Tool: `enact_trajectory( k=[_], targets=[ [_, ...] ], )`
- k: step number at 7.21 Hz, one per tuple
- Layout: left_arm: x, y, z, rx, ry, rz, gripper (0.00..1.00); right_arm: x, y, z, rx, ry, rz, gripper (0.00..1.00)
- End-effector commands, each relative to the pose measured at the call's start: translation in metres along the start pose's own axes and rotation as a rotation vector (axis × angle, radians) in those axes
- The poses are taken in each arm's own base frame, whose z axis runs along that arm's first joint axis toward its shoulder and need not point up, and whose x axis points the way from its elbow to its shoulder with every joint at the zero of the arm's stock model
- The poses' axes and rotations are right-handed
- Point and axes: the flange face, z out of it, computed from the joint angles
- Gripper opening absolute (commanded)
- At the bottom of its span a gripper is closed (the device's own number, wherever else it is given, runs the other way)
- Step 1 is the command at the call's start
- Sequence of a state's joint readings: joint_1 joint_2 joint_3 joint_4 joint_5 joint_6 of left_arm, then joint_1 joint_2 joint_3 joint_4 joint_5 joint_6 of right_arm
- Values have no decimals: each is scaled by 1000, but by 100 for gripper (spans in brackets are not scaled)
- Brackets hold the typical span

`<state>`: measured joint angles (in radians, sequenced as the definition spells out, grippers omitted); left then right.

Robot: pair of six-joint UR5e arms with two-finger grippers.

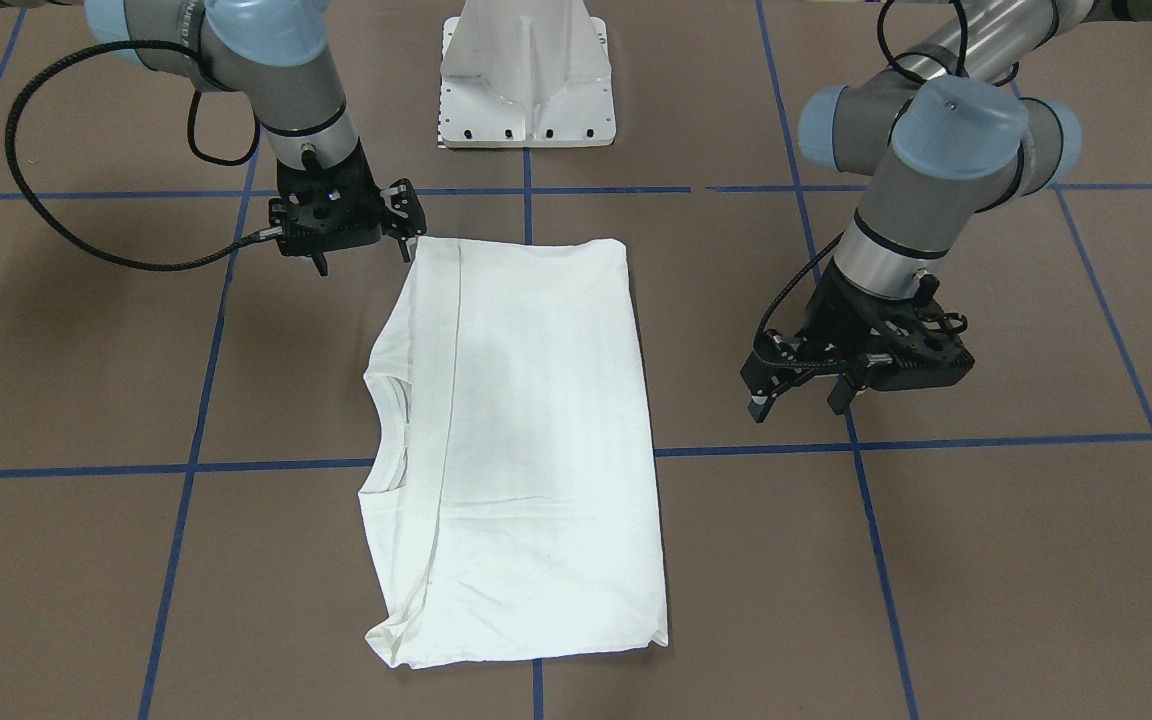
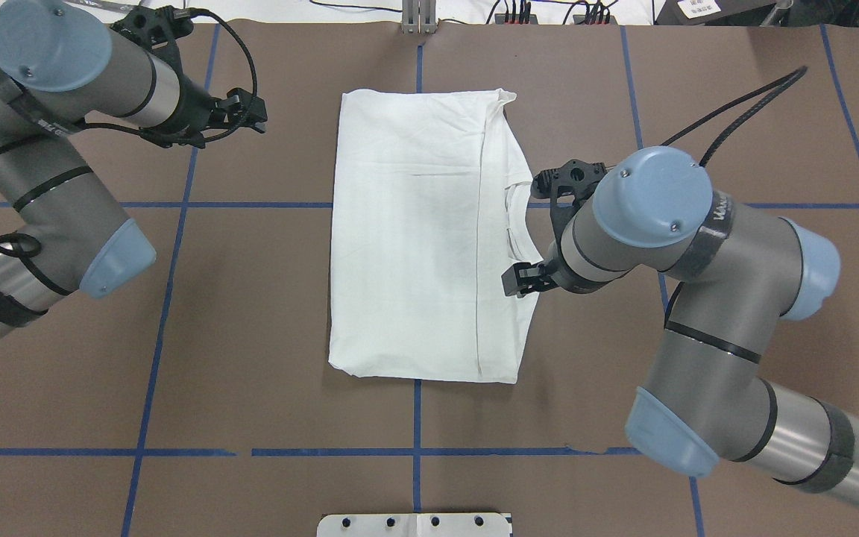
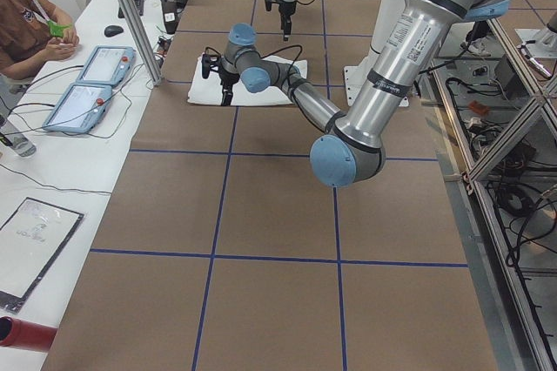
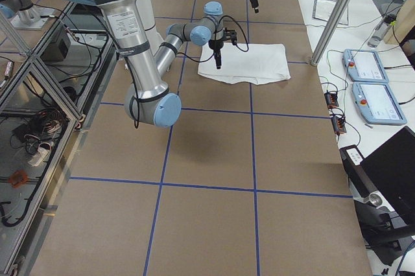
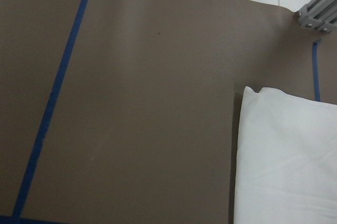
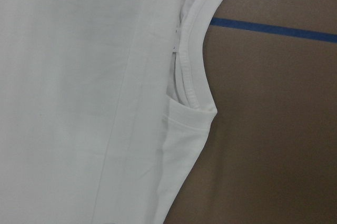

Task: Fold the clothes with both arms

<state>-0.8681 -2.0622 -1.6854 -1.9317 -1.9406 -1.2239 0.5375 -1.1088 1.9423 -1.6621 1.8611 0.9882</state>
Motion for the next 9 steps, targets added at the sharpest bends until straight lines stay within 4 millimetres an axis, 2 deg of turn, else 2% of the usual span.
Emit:
enact_trajectory(
  k=[1,3,4,6,9],
  targets=[
    [-10,11,-2,-37,3,0,100,-47,23,27,-38,11,-84,100],
    [-15,12,0,-43,-4,-13,100,-83,33,41,-51,76,-113,100],
    [-23,15,4,-48,-15,-16,100,-99,32,50,-55,86,-122,100],
    [-23,16,5,-50,-15,-15,100,-117,28,61,-58,100,-113,100],
    [-17,18,10,-54,-6,-12,100,-111,26,76,-72,132,-112,100]
  ],
)
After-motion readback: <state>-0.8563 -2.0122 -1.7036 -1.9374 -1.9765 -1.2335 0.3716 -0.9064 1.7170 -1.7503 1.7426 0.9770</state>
